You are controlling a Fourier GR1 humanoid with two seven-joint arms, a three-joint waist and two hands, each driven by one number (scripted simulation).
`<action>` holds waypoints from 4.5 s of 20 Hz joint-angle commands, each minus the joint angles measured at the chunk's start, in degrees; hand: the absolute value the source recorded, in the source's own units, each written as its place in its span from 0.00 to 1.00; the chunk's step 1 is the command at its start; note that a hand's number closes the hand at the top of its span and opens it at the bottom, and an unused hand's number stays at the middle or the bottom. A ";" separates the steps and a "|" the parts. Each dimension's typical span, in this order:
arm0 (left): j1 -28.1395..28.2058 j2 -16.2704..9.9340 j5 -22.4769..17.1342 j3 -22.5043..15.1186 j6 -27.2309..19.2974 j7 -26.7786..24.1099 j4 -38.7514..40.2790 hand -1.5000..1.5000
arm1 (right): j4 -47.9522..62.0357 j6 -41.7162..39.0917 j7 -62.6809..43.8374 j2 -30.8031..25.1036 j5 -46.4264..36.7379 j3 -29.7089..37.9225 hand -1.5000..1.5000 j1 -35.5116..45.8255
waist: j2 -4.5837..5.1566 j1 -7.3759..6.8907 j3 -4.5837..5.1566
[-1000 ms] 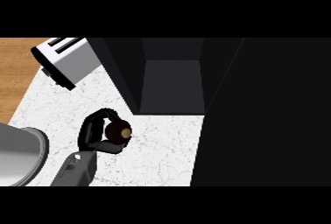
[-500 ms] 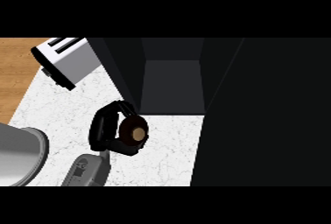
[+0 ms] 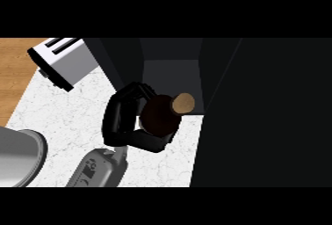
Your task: Pick up the wine, place it into the cabinet and close the cabinet
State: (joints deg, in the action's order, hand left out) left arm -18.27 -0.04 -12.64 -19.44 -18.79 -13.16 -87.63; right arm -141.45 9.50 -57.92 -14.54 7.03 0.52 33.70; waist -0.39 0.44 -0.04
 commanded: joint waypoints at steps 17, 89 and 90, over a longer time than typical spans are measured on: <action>-21.81 0.04 4.33 0.01 -13.81 6.91 15.28 1.00 | -3.90 -2.81 -1.94 -1.25 8.41 5.69 0.00 -1.63 | 0.30 0.45 0.02; -45.55 -3.38 -17.27 8.74 -13.36 -28.69 85.09 1.00 | 1.40 -5.98 4.62 2.81 7.77 2.71 0.00 0.41 | 2.45 5.02 0.14; -47.34 -2.65 -16.85 8.47 -14.62 -27.06 85.38 1.00 | 0.65 -6.43 3.94 2.80 7.55 1.52 0.00 -0.74 | 2.17 4.83 0.11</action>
State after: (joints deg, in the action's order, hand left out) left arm -64.75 -1.36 -29.72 -11.26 -32.98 -41.49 -3.80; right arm -137.50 3.69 -52.69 -11.45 12.07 2.11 33.93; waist 1.56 4.82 0.01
